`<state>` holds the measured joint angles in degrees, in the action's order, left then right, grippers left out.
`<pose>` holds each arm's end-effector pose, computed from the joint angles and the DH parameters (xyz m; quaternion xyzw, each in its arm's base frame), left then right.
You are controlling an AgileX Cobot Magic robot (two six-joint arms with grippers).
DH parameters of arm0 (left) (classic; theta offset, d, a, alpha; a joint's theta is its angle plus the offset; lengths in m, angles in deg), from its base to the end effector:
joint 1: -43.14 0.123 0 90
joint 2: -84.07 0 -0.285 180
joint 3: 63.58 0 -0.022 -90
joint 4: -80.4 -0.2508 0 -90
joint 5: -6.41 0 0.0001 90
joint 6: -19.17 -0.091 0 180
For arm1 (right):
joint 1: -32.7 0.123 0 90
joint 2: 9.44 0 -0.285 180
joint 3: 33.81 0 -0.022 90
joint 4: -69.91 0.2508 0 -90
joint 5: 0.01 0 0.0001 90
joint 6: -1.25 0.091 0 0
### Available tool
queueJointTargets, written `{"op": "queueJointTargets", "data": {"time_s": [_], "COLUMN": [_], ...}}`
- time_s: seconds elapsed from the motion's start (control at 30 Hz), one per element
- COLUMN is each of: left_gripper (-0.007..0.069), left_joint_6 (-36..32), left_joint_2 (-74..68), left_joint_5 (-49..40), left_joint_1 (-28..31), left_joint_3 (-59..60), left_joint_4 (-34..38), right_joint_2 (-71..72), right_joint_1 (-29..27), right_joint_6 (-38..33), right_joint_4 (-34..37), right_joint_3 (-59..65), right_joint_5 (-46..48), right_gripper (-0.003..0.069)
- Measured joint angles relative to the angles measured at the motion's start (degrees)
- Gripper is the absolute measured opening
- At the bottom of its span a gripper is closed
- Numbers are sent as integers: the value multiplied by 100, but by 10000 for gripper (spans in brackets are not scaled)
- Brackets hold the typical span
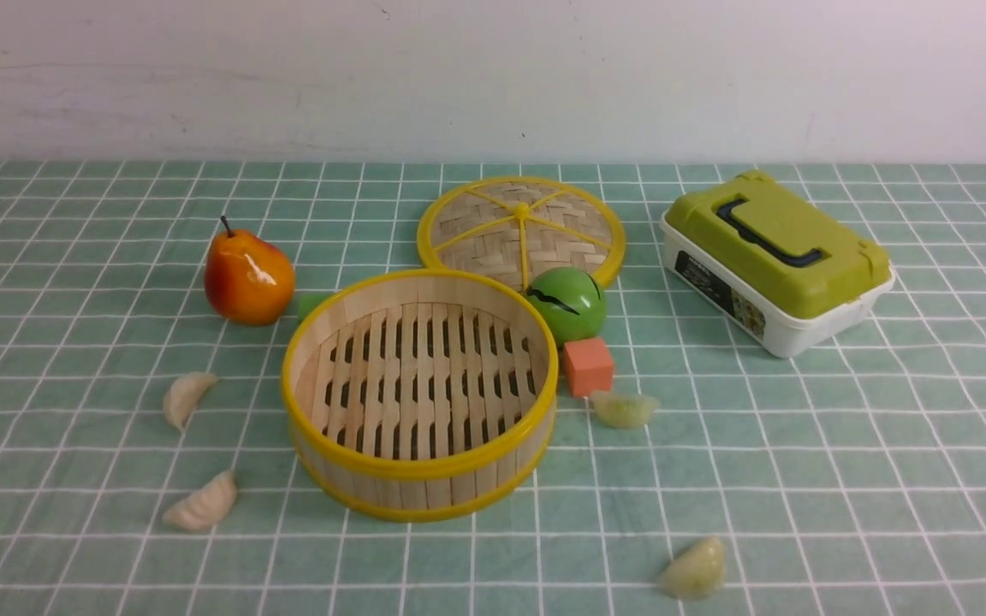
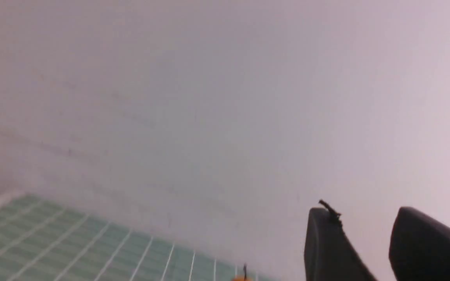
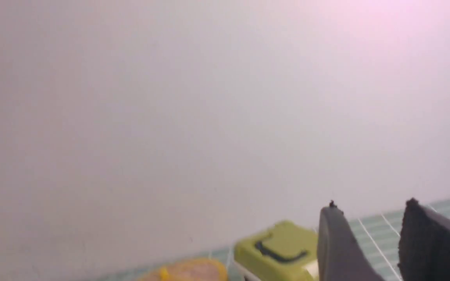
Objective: Put the dumplings into the steamer on the table with the blue tablecloth.
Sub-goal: 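Reach for and grasp a dumpling on the table with the left gripper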
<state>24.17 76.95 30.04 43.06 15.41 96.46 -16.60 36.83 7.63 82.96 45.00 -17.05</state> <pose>0.0468 0.0100 0.2378 -0.1362 0.5082 -0.1178 0.8422 0.0512 -0.0023 0.2300 0.1000 0.5604 0.1455 0.8092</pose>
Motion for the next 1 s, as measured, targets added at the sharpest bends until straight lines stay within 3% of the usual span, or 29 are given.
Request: {"op": "queueJointTargets", "data": {"time_s": [0.1,0.2,0.33,0.53,0.57,0.6,0.67,0.83,0.9,1.0], "left_gripper": [237,237,223,27,-6,-11,-14,-14,-14,-14], "left_joint_6": [340,1087,1885,1632,1591,1595,1603,1665,1228,33], "left_joint_2": [0,0,0,-924,-1253,-1319,-2280,-3656,-4390,-5182], "left_joint_5": [722,1216,743,-1921,-2363,-2470,-3544,-4560,-5167,-6016], "left_joint_1": [0,0,0,0,0,0,0,0,0,0], "left_joint_3": [0,0,-471,-2708,-3022,-3078,-3555,-3623,-3753,-4072], "left_joint_4": [37,37,-71,-917,-1008,-1022,-1084,-788,-290,590], "right_joint_2": [0,0,0,-531,-752,-799,-1453,-2532,-3133,-3816], "right_joint_1": [0,0,0,0,0,0,0,0,73,331], "right_joint_6": [425,622,635,556,470,470,254,139,109,-215], "right_joint_4": [0,16,40,-267,-394,-420,-803,-1158,-1013,-623], "right_joint_3": [0,0,-157,-1078,-1217,-1217,-1504,-1702,-1932,-2368], "right_joint_5": [-331,-397,-351,372,613,665,1458,2743,3701,4675], "right_gripper": [240,240,220,-3,-14,-15,-11,-8,-8,-8]}}
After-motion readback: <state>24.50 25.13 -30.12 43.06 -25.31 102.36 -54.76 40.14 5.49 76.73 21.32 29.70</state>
